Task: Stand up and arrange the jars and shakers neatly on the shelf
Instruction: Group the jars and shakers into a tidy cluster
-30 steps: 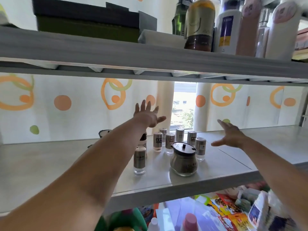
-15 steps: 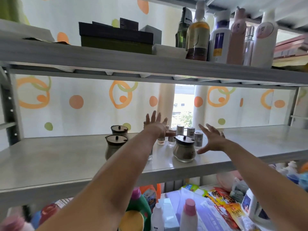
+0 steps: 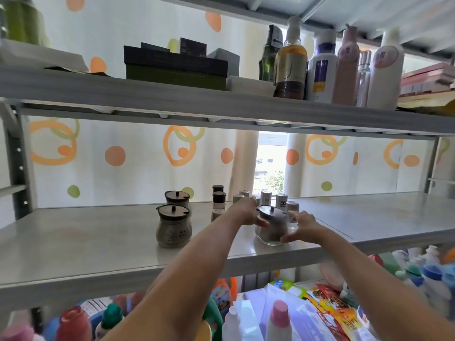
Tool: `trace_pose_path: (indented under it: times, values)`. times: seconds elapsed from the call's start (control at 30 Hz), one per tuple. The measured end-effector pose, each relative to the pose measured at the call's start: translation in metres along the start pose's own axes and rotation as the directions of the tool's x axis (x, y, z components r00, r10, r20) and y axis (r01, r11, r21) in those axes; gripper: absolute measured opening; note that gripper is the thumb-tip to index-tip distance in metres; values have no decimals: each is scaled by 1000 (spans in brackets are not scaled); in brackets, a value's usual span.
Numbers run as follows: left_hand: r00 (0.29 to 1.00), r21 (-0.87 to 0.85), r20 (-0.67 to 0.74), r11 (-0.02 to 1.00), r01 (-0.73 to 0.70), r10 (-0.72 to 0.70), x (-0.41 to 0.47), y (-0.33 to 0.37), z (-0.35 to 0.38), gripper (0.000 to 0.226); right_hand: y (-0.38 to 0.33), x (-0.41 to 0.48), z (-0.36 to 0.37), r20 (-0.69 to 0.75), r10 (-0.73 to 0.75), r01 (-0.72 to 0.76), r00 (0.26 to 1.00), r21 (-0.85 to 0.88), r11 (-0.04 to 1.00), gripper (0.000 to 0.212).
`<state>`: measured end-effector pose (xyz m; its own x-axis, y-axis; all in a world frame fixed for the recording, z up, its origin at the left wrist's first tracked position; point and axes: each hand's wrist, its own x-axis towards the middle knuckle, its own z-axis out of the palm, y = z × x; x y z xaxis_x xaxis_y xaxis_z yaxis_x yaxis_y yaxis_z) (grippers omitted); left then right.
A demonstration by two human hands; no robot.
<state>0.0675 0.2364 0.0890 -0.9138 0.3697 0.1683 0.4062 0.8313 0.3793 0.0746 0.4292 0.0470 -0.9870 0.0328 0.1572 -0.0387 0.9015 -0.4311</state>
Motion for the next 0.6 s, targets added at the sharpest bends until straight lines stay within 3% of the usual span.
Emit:
trace_pose_path:
  times: [0.13, 0.37, 0.6]
  values:
    - [999, -123, -16, 992, 28, -30, 12, 0, 10, 57, 5, 7, 5, 102, -1, -22, 995, 225, 974, 80]
    - [999, -328, -36, 945, 10, -23, 23, -2, 20, 37, 10, 21, 8, 182, -46, -27, 982, 384, 923, 66]
    - [998, -432, 8, 900, 60, -63, 22, 2, 32, 74, 7, 22, 8, 254, -67, -49, 965, 424, 904, 60]
